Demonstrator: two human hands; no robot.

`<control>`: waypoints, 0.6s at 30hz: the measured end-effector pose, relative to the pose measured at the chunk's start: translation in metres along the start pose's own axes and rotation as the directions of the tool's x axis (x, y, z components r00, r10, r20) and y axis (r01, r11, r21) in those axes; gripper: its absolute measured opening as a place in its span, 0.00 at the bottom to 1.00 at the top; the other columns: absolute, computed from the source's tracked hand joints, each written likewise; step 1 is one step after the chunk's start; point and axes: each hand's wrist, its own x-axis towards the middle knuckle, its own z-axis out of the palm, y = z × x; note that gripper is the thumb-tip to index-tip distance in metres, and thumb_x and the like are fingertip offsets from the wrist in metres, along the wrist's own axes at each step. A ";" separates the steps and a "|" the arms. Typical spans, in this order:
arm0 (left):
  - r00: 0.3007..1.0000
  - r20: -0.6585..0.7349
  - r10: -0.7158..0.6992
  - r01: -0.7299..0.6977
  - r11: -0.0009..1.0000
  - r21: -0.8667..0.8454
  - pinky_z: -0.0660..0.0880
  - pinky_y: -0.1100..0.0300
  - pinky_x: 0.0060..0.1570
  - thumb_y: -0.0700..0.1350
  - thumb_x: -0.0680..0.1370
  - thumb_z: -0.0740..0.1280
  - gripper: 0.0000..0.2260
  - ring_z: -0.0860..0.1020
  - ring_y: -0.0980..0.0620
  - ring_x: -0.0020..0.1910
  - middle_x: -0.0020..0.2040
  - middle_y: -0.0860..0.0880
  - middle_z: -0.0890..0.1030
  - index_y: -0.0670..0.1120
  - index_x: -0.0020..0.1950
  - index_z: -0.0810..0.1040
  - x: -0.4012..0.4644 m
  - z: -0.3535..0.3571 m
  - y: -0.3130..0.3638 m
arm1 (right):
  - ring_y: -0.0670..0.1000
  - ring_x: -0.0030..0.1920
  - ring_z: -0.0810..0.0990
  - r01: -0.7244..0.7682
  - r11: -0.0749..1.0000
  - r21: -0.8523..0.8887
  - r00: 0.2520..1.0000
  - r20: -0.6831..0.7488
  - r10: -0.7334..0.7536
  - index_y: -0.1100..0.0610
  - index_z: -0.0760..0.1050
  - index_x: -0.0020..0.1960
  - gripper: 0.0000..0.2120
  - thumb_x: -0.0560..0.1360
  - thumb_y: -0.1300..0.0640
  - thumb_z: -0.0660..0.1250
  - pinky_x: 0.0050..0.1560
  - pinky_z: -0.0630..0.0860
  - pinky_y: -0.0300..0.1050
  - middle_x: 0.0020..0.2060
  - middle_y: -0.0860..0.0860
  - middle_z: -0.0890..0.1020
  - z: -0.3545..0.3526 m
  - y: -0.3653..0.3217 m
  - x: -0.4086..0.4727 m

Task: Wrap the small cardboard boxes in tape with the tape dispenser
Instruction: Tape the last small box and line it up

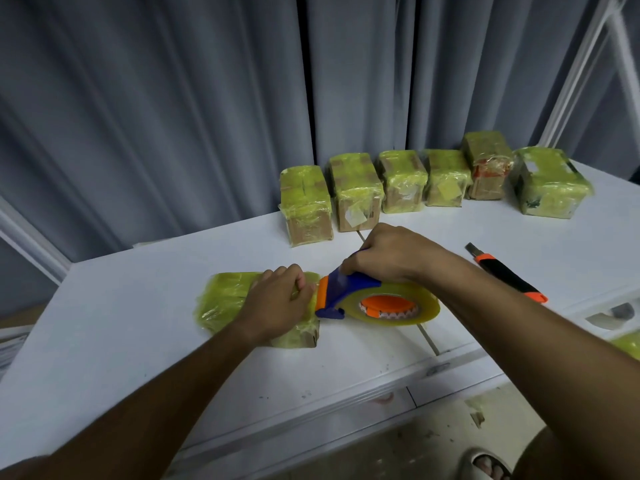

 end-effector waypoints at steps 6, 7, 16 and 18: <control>1.000 -0.017 -0.006 0.006 1.000 -0.021 0.65 0.55 0.45 0.56 0.80 0.59 0.12 0.71 0.51 0.45 0.40 0.55 0.75 0.51 0.42 0.69 0.001 0.000 0.001 | 0.52 0.39 0.81 -0.063 0.992 0.112 0.995 0.077 0.055 0.56 0.81 0.44 0.18 0.71 0.41 0.73 0.45 0.79 0.47 0.43 0.53 0.83 -0.007 0.005 0.004; 1.000 -0.016 -0.004 0.004 1.000 -0.022 0.65 0.55 0.45 0.56 0.80 0.60 0.12 0.71 0.51 0.45 0.40 0.55 0.75 0.51 0.42 0.69 0.001 0.000 0.001 | 0.52 0.38 0.81 -0.072 0.989 0.126 0.994 0.086 0.061 0.56 0.81 0.44 0.17 0.72 0.41 0.72 0.45 0.79 0.47 0.43 0.53 0.83 -0.008 0.005 0.005; 0.999 -0.030 0.012 -0.014 0.999 -0.046 0.62 0.56 0.42 0.54 0.81 0.61 0.11 0.69 0.53 0.41 0.36 0.57 0.72 0.52 0.40 0.67 0.002 0.000 0.000 | 0.52 0.42 0.80 -0.004 0.998 -0.070 0.998 -0.060 0.000 0.52 0.80 0.43 0.20 0.66 0.35 0.69 0.41 0.77 0.48 0.45 0.50 0.79 0.010 0.002 0.014; 1.000 -0.027 0.012 -0.014 0.998 -0.057 0.62 0.56 0.42 0.53 0.81 0.61 0.11 0.69 0.53 0.41 0.36 0.56 0.72 0.52 0.40 0.68 0.001 0.000 0.001 | 0.52 0.42 0.80 -0.020 1.000 0.018 1.000 -0.006 0.021 0.54 0.81 0.43 0.20 0.67 0.36 0.71 0.41 0.77 0.47 0.43 0.51 0.80 0.009 0.005 0.013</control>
